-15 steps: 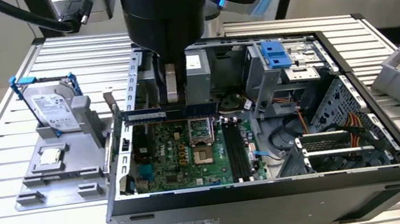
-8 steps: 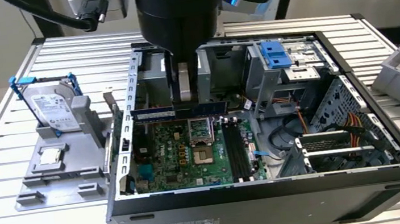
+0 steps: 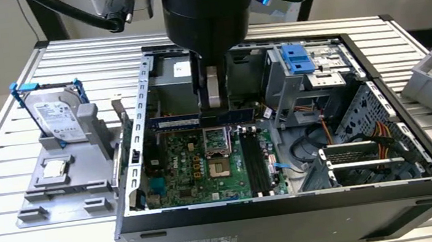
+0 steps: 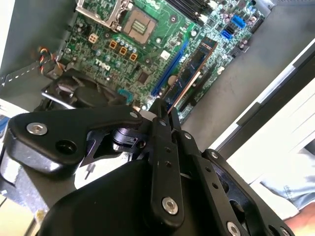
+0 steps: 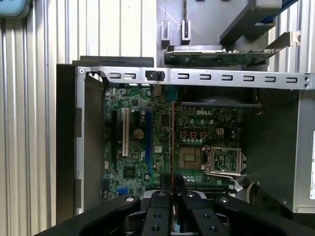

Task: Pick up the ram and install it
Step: 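Pick up the ram and move it above insertion slot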

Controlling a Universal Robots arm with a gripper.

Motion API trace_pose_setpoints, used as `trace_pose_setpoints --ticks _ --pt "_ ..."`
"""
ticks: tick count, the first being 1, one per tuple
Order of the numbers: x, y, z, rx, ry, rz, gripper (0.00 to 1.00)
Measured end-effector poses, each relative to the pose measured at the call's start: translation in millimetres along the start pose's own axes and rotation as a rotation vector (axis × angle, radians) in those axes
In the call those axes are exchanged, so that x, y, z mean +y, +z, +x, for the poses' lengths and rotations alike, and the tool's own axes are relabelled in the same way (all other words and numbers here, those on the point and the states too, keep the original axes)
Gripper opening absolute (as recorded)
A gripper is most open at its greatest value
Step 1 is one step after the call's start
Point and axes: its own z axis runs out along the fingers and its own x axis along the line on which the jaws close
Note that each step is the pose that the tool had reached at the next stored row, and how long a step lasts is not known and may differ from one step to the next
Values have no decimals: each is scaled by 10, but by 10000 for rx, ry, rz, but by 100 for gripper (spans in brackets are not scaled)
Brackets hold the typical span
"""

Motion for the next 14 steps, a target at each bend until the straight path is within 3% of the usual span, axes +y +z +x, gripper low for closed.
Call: trace_pose_setpoints --ticks 14 --pt "-216 -4 -4 0 0 0 0"
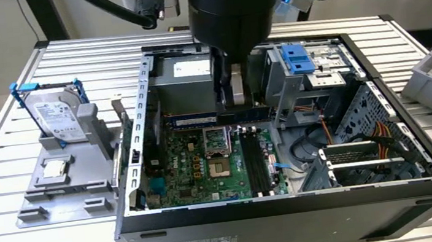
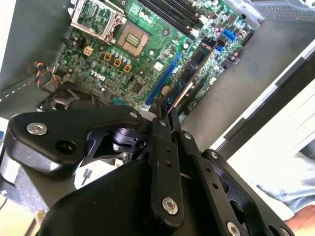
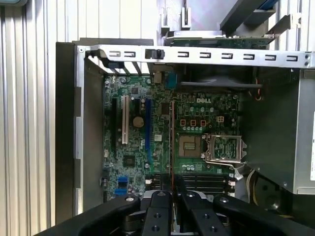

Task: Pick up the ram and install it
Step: 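Pick up the ram and move it above insertion slot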

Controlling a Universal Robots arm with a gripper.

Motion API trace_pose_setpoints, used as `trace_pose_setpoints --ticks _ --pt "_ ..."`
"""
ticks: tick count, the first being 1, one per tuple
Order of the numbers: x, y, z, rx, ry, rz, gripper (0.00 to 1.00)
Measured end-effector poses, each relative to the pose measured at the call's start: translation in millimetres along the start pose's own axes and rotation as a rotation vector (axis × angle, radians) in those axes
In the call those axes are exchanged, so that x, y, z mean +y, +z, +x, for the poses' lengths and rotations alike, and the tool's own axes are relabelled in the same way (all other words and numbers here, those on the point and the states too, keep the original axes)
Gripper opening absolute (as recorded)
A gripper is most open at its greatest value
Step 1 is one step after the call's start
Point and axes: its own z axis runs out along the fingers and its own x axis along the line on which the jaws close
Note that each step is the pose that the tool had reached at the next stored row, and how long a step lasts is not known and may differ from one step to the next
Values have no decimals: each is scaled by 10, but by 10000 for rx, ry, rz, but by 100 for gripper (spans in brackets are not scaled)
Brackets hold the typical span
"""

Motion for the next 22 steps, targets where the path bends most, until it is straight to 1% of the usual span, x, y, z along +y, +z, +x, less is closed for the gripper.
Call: trace_pose_setpoints --ticks 4,9,14,22 --pt "-61 -2 -4 0 -1 0 0" --pt "-119 -3 -20 1 0 0 0" --pt "-163 -4 -60 1 0 0 0" --pt "-221 -5 -146 0 0 0 0"
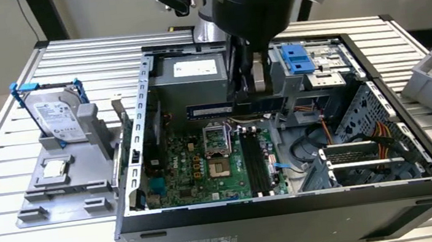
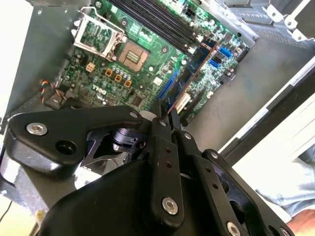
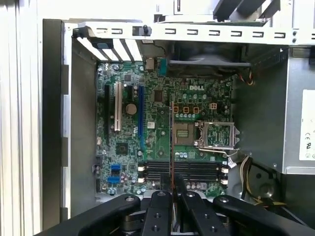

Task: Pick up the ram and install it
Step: 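Pick up the ram and move it above insertion slot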

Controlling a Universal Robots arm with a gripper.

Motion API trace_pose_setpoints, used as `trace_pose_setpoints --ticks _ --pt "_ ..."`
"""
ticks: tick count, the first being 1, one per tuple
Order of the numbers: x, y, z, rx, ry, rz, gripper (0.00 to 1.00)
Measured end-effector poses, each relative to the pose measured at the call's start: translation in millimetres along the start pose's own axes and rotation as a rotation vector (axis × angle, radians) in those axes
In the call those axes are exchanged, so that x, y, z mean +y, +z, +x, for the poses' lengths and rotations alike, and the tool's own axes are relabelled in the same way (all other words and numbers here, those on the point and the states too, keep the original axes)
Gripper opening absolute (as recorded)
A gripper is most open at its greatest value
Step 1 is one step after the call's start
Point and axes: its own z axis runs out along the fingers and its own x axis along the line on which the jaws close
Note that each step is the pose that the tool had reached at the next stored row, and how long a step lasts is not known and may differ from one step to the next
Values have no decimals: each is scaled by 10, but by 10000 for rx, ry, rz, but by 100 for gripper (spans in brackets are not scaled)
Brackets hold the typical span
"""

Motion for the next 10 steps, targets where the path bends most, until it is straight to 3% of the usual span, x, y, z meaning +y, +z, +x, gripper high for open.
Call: trace_pose_setpoints --ticks 10 --pt "-58 -2 -123 0 -1 0 0"
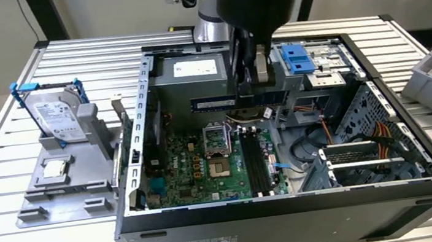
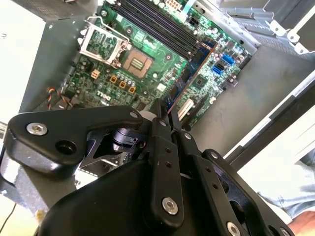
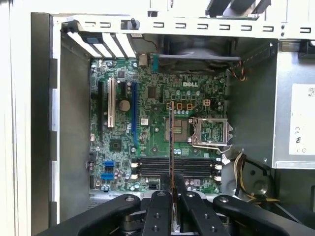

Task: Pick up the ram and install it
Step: 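Pick up the ram and move it above insertion slot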

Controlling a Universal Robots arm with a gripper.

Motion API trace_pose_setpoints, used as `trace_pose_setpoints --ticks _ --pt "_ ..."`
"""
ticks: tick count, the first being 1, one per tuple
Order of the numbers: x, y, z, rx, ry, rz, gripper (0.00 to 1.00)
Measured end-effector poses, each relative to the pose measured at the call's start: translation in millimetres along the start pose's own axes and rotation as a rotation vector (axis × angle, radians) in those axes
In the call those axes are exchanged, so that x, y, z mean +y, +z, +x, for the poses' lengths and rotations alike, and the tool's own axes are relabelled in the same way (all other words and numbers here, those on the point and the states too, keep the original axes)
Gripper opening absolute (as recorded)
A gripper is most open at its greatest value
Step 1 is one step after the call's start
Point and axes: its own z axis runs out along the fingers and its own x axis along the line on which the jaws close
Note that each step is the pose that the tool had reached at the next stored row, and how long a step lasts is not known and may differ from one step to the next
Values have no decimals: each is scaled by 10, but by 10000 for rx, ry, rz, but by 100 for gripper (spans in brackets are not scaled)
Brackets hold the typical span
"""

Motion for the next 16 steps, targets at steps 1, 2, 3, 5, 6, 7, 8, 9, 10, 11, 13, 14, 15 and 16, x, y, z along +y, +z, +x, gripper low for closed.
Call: trace_pose_setpoints --ticks 1,2,3,5,6,7,8,9,10,11,13,14,15,16 --pt "-4 0 -13 0 0 0 0" --pt "-9 0 -25 -1 0 0 0" --pt "-16 0 -34 0 0 0 0" --pt "-39 -1 -42 0 1 1 0" --pt "-55 -1 -43 1 1 0 0" --pt "-73 -2 -43 0 1 1 0" --pt "-91 -2 -43 1 1 0 0" --pt "-110 -2 -44 0 0 0 0" --pt "-124 -3 -44 0 0 0 0" --pt "-139 -3 -44 0 0 0 0" --pt "-168 -4 -46 1 0 0 0" --pt "-184 -4 -49 0 0 0 0" --pt "-198 -4 -52 0 0 0 0" --pt "-212 -5 -56 1 0 0 0"
